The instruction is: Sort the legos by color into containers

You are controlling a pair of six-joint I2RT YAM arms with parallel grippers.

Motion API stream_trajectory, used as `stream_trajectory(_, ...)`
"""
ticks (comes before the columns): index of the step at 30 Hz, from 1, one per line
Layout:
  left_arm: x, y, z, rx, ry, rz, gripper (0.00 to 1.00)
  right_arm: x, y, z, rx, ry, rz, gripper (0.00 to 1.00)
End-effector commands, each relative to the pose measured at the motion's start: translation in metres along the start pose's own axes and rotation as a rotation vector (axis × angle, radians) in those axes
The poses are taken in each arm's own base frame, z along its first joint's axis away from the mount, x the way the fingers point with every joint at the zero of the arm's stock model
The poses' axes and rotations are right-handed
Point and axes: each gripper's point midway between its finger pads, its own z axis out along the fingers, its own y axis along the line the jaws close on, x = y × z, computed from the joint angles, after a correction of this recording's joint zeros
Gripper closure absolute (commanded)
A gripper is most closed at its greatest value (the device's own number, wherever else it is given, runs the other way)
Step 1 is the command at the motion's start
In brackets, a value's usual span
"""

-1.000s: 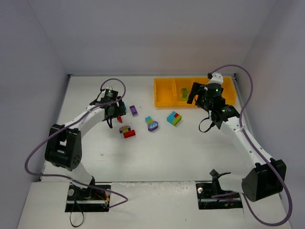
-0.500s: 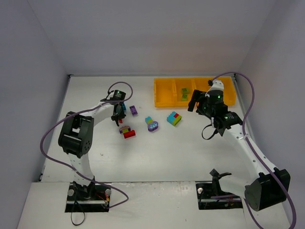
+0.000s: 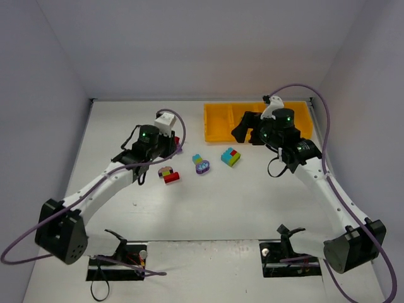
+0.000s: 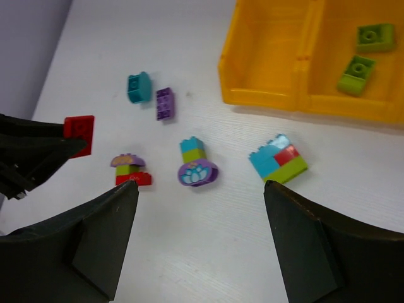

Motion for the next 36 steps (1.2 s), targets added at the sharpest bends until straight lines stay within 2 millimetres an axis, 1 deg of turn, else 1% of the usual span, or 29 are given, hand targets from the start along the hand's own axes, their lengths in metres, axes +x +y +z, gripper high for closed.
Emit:
stream_trajectory(1, -0.057, -0.045, -0.033, 0.227, -0.256, 0.234, 1.0, -0.029, 0.062, -0.01, -0.235, -0.031, -0.029, 0.22)
stream_trajectory(2, -0.063, -0.055, -0.045, 0.267, -0.286, 0.284, 1.0, -0.03, 0.07, -0.011, -0.266, -0.026, -0.03, 0.22)
stream_trajectory(4, -0.066, -0.072, -0.058, 0.329, -0.315, 0.321, 1.0, -0.026, 0.091, -0.011, -0.329, 0.004, -0.038, 0.22)
stream_trajectory(5, -0.071, -0.078, -0.068, 0.353, -0.343, 0.34, 1.0, -0.03, 0.104, -0.015, -0.373, 0.006, -0.037, 0.22)
stream_trajectory(7, -0.077, -0.092, -0.082, 0.392, -0.379, 0.367, 1.0, -0.024, 0.119, -0.013, -0.416, 0.038, -0.032, 0.22)
stream_trajectory(8, -0.077, -0.096, -0.085, 0.402, -0.382, 0.384, 1.0, -0.025, 0.126, -0.016, -0.447, 0.046, -0.031, 0.22)
stream_trajectory(9, -0.078, -0.099, -0.088, 0.4, -0.388, 0.393, 1.0, -0.023, 0.13, -0.013, -0.458, 0.06, -0.013, 0.22)
stream_trajectory(10, -0.081, -0.108, -0.094, 0.418, -0.399, 0.41, 1.0, -0.021, 0.136, -0.013, -0.477, 0.07, -0.011, 0.22)
stream_trajectory(12, -0.081, -0.112, -0.1, 0.417, -0.408, 0.442, 1.0, -0.021, 0.147, -0.016, -0.521, 0.08, -0.004, 0.22)
stream_trajectory(13, -0.082, -0.118, -0.105, 0.427, -0.416, 0.457, 1.0, -0.019, 0.152, -0.017, -0.54, 0.086, -0.003, 0.22)
stream_trajectory(16, -0.084, -0.121, -0.109, 0.419, -0.428, 0.476, 0.99, -0.013, 0.163, -0.019, -0.589, 0.116, 0.005, 0.22)
stream_trajectory(23, -0.094, -0.127, -0.117, 0.411, -0.476, 0.473, 0.99, 0.009, 0.174, -0.016, -0.623, 0.178, 0.011, 0.24)
stream_trajectory(27, -0.098, -0.13, -0.118, 0.416, -0.494, 0.472, 0.99, 0.021, 0.178, -0.013, -0.642, 0.212, 0.016, 0.25)
stream_trajectory(31, -0.099, -0.135, -0.119, 0.427, -0.501, 0.471, 0.99, 0.029, 0.178, -0.009, -0.641, 0.231, 0.012, 0.26)
stream_trajectory(36, -0.102, -0.136, -0.119, 0.424, -0.517, 0.459, 0.99, 0.044, 0.17, 0.0, -0.605, 0.259, 0.021, 0.3)
